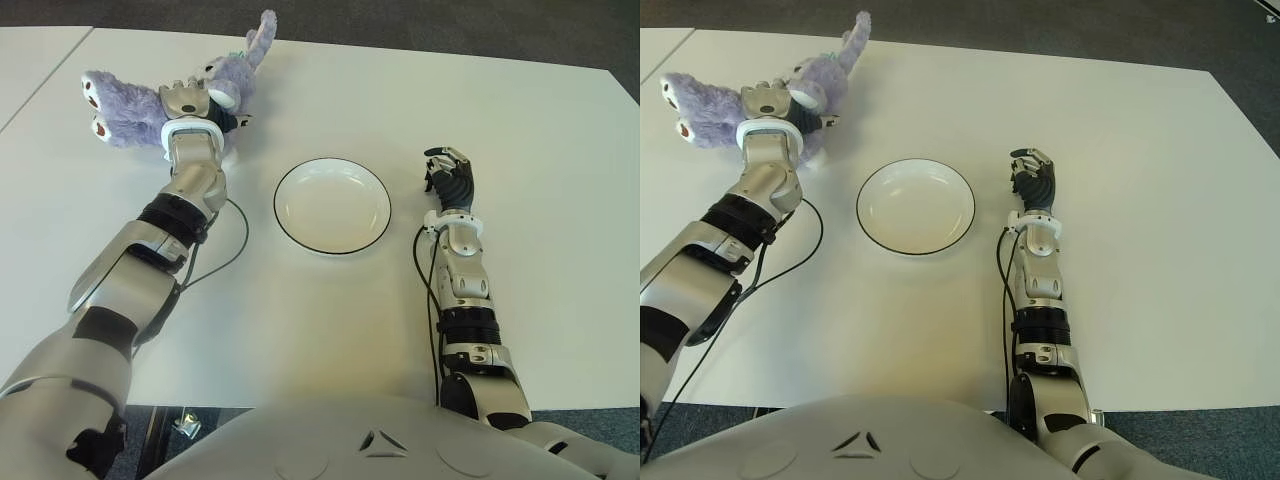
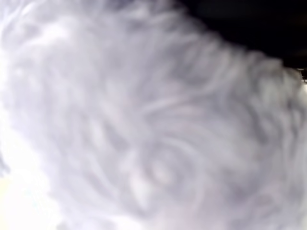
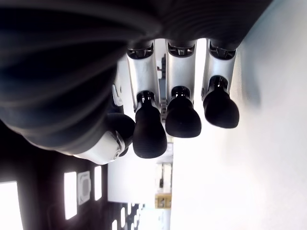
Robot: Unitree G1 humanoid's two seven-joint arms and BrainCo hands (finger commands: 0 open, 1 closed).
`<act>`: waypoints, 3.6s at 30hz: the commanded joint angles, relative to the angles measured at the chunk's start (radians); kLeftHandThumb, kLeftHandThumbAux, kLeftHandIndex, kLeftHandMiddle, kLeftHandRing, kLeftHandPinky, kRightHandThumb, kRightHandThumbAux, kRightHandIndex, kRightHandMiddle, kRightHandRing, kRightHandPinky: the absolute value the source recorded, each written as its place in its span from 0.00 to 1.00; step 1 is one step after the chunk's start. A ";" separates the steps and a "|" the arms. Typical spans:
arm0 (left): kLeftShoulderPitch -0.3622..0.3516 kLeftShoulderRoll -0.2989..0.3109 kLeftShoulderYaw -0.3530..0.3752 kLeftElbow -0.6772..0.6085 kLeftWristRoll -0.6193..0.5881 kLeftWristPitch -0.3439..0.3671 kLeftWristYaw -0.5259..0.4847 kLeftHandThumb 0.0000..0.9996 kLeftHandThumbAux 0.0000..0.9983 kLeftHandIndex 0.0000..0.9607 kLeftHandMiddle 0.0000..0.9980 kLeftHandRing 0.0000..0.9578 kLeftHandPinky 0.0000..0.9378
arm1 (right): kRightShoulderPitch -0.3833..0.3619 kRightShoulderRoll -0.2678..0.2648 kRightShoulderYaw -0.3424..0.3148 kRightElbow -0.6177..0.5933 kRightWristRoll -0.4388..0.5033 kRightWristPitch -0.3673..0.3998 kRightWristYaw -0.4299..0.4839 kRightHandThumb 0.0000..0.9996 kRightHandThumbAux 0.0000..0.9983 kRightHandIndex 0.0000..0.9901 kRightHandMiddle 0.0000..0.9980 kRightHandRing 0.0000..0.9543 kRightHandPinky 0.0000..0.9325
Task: Put the doll into the plate.
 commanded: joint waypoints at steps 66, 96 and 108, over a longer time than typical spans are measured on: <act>-0.012 -0.047 0.044 0.279 -0.203 -0.522 0.714 0.71 0.70 0.46 0.88 0.93 0.99 | 0.010 0.021 -0.026 0.048 0.019 0.009 -0.031 0.72 0.72 0.45 0.80 0.83 0.83; -0.057 0.095 0.062 0.163 -0.146 -0.891 0.926 0.71 0.70 0.46 0.89 0.93 0.97 | -0.009 0.020 -0.038 0.087 0.027 -0.013 -0.021 0.72 0.72 0.45 0.79 0.82 0.83; -0.057 0.122 0.086 0.069 -0.131 -0.940 0.937 0.71 0.70 0.46 0.90 0.94 0.97 | -0.007 0.021 -0.036 0.086 0.023 -0.018 -0.017 0.72 0.72 0.45 0.79 0.82 0.82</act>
